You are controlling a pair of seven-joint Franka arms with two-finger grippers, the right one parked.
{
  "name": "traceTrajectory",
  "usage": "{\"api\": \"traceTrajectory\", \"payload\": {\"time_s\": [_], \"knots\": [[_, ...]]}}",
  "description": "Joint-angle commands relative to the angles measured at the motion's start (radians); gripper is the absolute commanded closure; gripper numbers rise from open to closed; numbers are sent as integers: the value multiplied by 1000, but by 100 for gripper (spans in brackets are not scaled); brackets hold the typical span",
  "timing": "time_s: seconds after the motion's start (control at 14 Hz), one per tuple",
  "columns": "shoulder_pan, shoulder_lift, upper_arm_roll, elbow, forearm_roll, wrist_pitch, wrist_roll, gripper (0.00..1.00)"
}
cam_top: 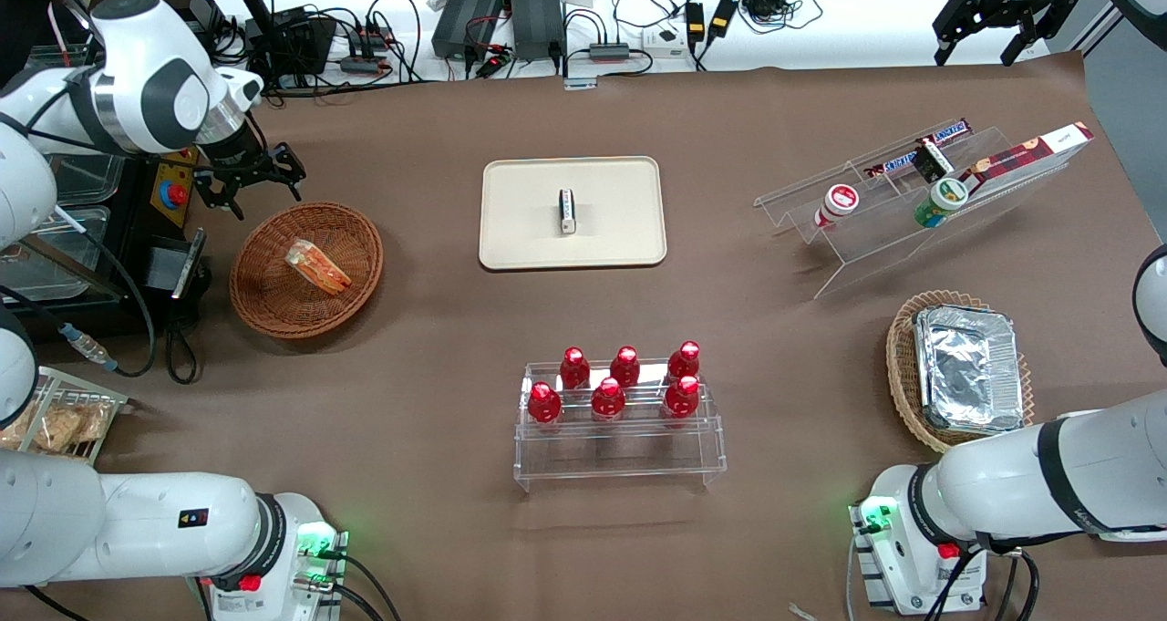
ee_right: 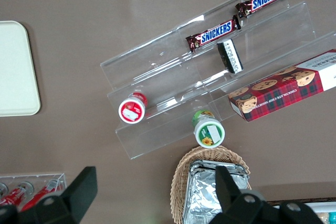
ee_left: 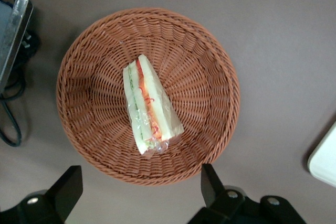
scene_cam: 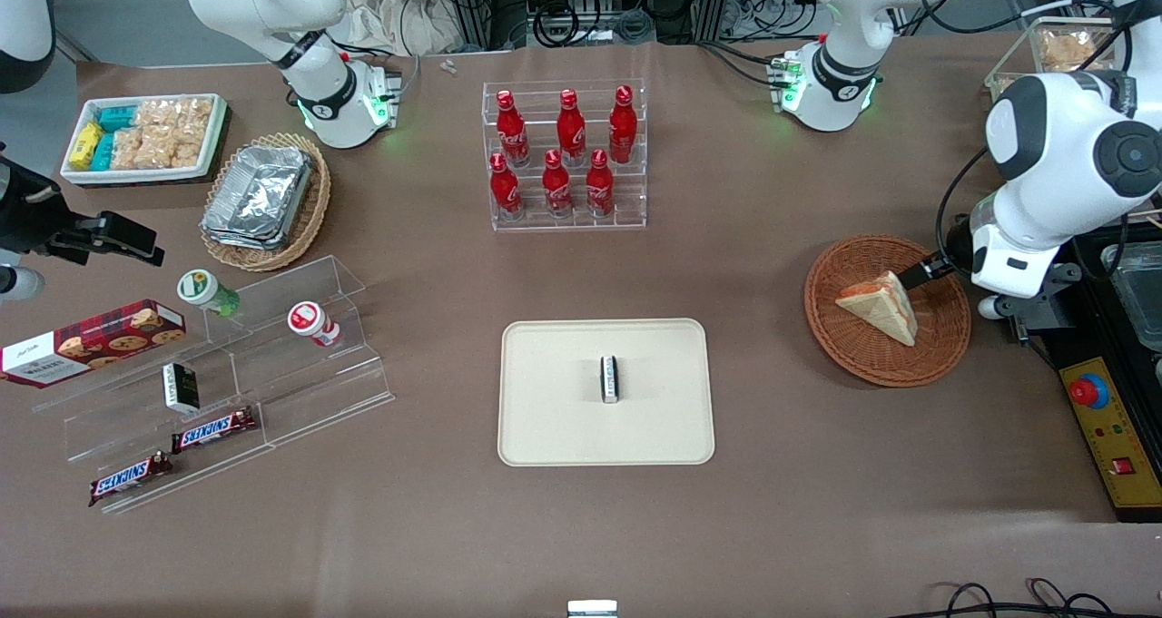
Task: Place sandwich from basket to tray
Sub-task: 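Lower the left gripper around the wrapped sandwich's upright edge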
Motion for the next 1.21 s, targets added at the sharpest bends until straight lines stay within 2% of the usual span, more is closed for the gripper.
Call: {"api": "traceTrajectory", "payload": {"time_s": [0.0, 0.71, 1.14], "knots": [[-8, 18, 1, -38, 10, 67, -92, 0], [-9, 151, -1, -107, 1, 278, -184, 0], [-9, 147, 1, -149, 3, 279, -250, 0]]}}
